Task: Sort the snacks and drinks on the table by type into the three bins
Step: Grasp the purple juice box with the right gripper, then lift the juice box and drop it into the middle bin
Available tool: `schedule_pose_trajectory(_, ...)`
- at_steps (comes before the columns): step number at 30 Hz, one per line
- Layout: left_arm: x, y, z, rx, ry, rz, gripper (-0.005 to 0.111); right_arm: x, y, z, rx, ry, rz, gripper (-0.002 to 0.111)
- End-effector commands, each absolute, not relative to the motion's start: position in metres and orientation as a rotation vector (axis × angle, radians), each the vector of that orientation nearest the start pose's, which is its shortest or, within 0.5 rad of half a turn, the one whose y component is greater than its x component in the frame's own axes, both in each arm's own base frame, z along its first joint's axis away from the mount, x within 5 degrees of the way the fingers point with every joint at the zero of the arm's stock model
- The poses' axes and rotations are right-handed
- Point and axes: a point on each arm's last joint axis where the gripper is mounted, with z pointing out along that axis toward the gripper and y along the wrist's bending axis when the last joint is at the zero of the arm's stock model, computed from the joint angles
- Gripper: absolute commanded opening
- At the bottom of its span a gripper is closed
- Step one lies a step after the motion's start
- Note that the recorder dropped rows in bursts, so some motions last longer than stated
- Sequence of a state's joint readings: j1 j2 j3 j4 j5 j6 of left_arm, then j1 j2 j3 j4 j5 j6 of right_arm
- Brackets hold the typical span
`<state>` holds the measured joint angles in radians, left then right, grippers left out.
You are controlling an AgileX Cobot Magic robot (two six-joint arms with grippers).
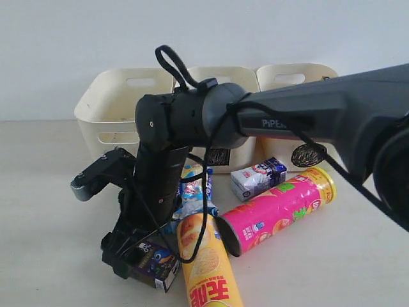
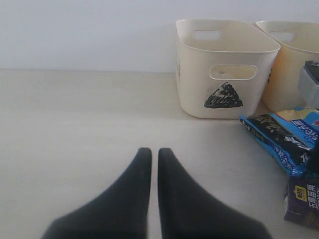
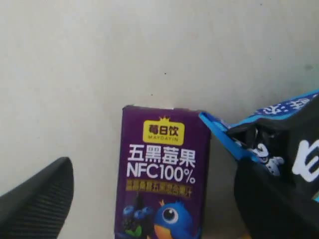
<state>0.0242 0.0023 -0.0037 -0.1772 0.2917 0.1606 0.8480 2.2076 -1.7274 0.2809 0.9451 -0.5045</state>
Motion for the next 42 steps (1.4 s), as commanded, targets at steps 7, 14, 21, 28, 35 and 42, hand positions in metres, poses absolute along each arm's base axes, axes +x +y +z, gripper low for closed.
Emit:
schedule_pose_trajectory(7, 0.055, -0.003, 0.188, 0.016, 1.764, -0.032, 0.004, 0.298, 0.362, 0.155, -1.674, 2.355, 0.329, 0.08)
schedule_pose_trajectory(14, 0.055, -0.003, 0.188, 0.016, 1.764, -0.032, 0.004, 0.289, 0.361, 0.148, -1.734, 2.422, 0.329, 0.08)
schedule_pose_trajectory(21, 0.055, -0.003, 0.188, 0.016, 1.764, -0.032, 0.004, 0.281, 0.366, 0.136, -1.779, 2.439, 0.313, 0.075)
schedule_pose_trajectory(28, 0.055, -0.003, 0.188, 0.016, 1.764, -0.032, 0.004, 0.281, 0.365, 0.145, -1.766, 2.425, 0.316, 0.019)
schedule_pose_trajectory(35, 0.055, -0.003, 0.188, 0.016, 1.764, -0.032, 0.004, 0.282, 0.362, 0.194, -1.709, 2.297, 0.309, 0.0)
schedule_pose_trajectory(42, 0.055, -0.003, 0.188, 0.016, 1.764, -0.032, 0.004, 0.289, 0.339, 0.268, -1.605, 2.082, 0.144, 0.0)
